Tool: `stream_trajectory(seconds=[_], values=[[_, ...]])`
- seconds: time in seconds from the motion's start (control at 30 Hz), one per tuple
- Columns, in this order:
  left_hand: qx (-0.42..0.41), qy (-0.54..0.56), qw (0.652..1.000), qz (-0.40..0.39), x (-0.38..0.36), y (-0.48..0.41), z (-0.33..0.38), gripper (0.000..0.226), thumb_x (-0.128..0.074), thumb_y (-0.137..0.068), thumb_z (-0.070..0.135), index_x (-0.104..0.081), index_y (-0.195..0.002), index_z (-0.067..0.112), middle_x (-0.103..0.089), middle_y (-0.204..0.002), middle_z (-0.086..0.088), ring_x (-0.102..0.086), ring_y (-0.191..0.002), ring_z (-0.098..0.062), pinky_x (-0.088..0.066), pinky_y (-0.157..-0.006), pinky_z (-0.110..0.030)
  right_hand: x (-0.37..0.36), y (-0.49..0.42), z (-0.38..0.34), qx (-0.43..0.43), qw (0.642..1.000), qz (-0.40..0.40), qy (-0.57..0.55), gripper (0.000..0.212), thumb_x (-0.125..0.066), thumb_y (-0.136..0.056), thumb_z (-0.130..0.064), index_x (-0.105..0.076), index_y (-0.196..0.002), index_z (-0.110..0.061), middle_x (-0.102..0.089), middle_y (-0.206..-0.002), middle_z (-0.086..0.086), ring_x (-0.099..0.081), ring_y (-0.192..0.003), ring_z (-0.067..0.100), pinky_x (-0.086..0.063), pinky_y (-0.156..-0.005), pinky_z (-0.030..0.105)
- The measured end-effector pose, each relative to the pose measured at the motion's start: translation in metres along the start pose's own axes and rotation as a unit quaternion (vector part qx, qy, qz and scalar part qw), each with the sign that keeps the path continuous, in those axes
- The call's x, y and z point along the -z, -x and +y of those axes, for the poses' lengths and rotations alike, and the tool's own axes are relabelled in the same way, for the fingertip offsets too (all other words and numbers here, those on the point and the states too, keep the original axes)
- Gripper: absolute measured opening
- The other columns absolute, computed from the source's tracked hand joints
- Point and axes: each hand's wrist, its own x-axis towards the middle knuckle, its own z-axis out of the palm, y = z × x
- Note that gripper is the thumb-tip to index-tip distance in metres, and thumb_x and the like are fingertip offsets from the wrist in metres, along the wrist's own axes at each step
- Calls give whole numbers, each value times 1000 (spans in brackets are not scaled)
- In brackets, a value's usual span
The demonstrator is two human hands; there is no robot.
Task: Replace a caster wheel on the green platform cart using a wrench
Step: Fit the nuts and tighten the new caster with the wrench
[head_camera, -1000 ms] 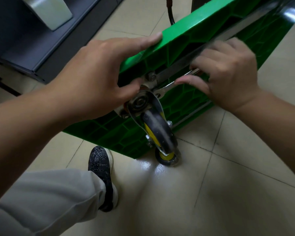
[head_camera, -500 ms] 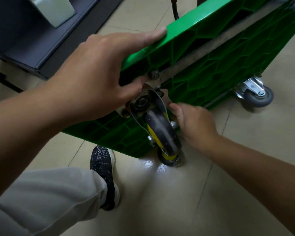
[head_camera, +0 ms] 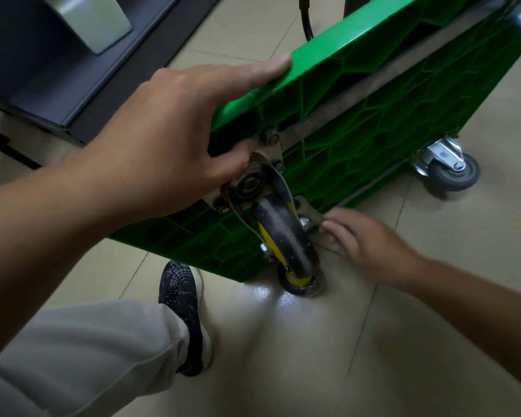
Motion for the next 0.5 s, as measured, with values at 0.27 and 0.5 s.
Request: stream_trajectory(seconds=[0.27,0.5], values=[[-8,6,1000,-1,-1,0,1,73,-68,-92,28,-39,-159,39,-57,-151,6,-58,-135,-18,-51,-107,-45,147,-39,-71,105,942,0,320,58,-29,-89,-61,-74,-106,-28,-69,-82,-3,-63,-66,25,-46,-57,29],[-18,2,1000,1,-1,-1,2,75,-68,-90,27,-39,-159,38,-66,-137,3,-65,-118,-21,-54,-92,-47,152,-66,-123,160,876,-60,451,20,-47,-96,-44,-62,-98,-32,-65,-86,-1,-64,-78,28,-50,-66,36]])
